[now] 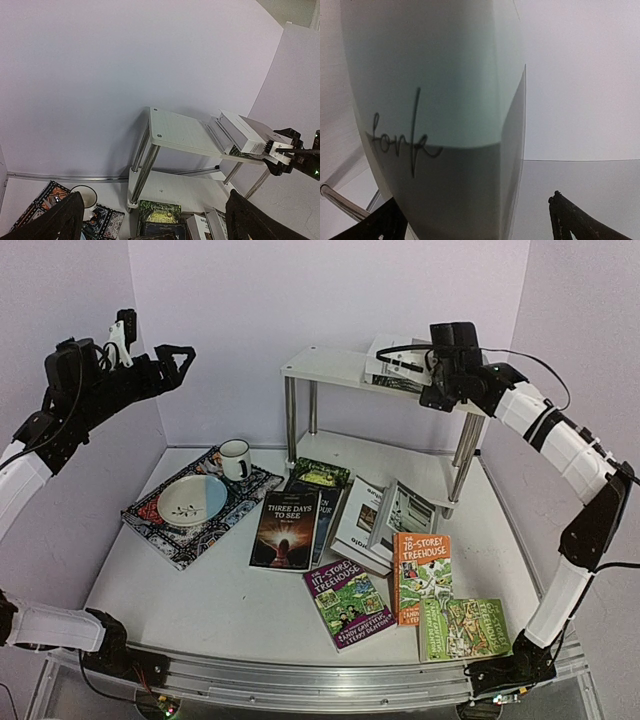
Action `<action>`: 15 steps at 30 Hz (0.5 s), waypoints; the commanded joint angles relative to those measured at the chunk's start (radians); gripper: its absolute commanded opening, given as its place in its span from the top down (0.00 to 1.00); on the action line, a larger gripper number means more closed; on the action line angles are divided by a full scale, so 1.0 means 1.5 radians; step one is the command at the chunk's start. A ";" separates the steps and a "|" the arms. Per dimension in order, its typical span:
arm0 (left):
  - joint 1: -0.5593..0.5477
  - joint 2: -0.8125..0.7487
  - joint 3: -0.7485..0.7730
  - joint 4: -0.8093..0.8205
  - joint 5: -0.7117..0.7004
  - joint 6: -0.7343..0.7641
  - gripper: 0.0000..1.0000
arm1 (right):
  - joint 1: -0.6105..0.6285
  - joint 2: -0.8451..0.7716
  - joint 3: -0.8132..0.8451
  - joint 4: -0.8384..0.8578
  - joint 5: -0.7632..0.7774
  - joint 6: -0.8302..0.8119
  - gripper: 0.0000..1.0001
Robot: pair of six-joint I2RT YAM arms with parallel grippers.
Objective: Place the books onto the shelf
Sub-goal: Adjust the book at the book pile on the shelf.
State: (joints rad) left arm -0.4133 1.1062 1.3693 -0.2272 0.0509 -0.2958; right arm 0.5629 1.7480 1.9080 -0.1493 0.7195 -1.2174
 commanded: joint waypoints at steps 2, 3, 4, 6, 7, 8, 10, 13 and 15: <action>-0.001 -0.012 0.000 0.018 0.005 -0.005 0.00 | 0.017 -0.015 0.051 0.003 -0.010 0.028 0.02; -0.001 -0.012 0.000 0.018 0.005 -0.005 0.00 | 0.022 -0.019 0.054 0.003 -0.016 0.031 0.02; -0.001 -0.012 0.000 0.019 0.005 -0.005 0.00 | 0.026 -0.023 0.057 0.002 -0.020 0.035 0.02; -0.001 -0.011 0.000 0.018 0.005 -0.005 0.00 | 0.036 -0.033 0.059 0.001 -0.027 0.041 0.02; -0.001 -0.011 0.000 0.018 0.004 -0.005 0.00 | 0.042 -0.038 0.058 -0.001 -0.029 0.044 0.02; -0.001 -0.010 0.000 0.018 0.004 -0.004 0.00 | 0.047 -0.044 0.056 -0.002 -0.031 0.046 0.02; -0.001 -0.010 0.000 0.019 0.004 -0.004 0.00 | 0.058 -0.055 0.050 -0.014 -0.036 0.053 0.02; -0.001 -0.010 0.000 0.018 0.003 -0.003 0.00 | 0.070 -0.076 0.036 -0.035 -0.057 0.075 0.02; -0.001 -0.009 0.001 0.019 0.003 -0.002 0.00 | 0.076 -0.090 0.028 -0.045 -0.073 0.095 0.02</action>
State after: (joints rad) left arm -0.4133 1.1065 1.3663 -0.2272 0.0508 -0.2958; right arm 0.6581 1.7013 1.9548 -0.1971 0.6465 -1.1512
